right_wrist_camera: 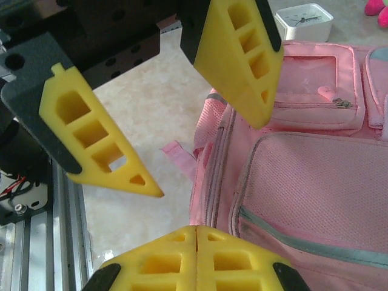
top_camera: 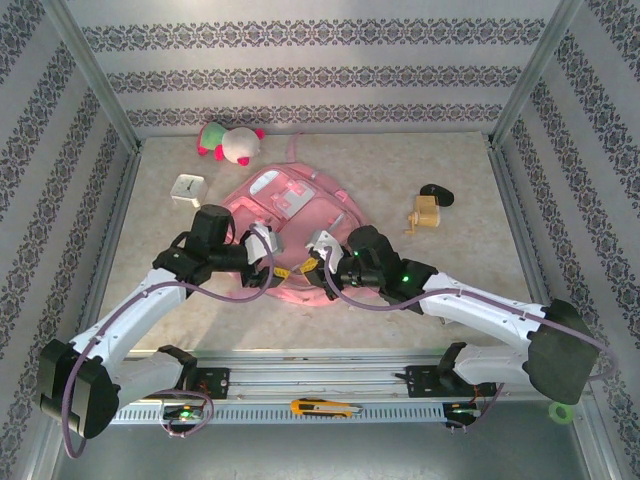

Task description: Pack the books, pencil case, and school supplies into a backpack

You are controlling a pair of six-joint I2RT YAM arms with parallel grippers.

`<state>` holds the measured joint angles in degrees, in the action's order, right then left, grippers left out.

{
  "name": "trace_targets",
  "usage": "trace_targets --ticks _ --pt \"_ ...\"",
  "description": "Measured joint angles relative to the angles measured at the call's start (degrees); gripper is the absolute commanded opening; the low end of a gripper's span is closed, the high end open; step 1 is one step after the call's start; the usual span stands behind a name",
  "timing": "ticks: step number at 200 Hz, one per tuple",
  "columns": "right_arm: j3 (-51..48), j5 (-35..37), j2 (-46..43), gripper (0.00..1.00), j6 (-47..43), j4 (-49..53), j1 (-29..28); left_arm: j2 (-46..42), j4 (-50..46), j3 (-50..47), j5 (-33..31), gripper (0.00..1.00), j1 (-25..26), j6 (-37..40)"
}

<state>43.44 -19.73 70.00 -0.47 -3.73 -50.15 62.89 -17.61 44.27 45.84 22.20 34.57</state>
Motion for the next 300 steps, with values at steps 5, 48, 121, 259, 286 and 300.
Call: trace_targets --ticks 5,48,121,259,286,300 --pt "0.0 0.0 0.0 0.0 0.2 0.0 0.0 0.1 0.1 -0.1 -0.1 0.64 0.3 0.0" --pt "0.0 0.0 -0.1 0.0 1.4 0.0 0.2 1.6 1.9 -1.7 -0.9 0.64 1.5 0.0" --pt "-3.7 0.2 -3.2 0.0 4.7 -0.9 2.8 2.4 4.4 -2.9 -2.0 0.64 1.9 0.2" --pt "-10.2 1.5 -8.8 0.0 9.5 -1.2 7.3 11.5 10.9 -5.1 -8.7 0.71 6.6 6.8" --pt "-11.4 2.7 -9.8 0.02 10.6 -1.0 7.3 14.1 15.1 -5.1 -13.2 0.75 8.7 7.7" --pt "-11.6 3.0 -10.3 0.04 10.8 -1.0 7.3 15.2 17.4 -5.1 -15.0 0.76 9.7 8.2"
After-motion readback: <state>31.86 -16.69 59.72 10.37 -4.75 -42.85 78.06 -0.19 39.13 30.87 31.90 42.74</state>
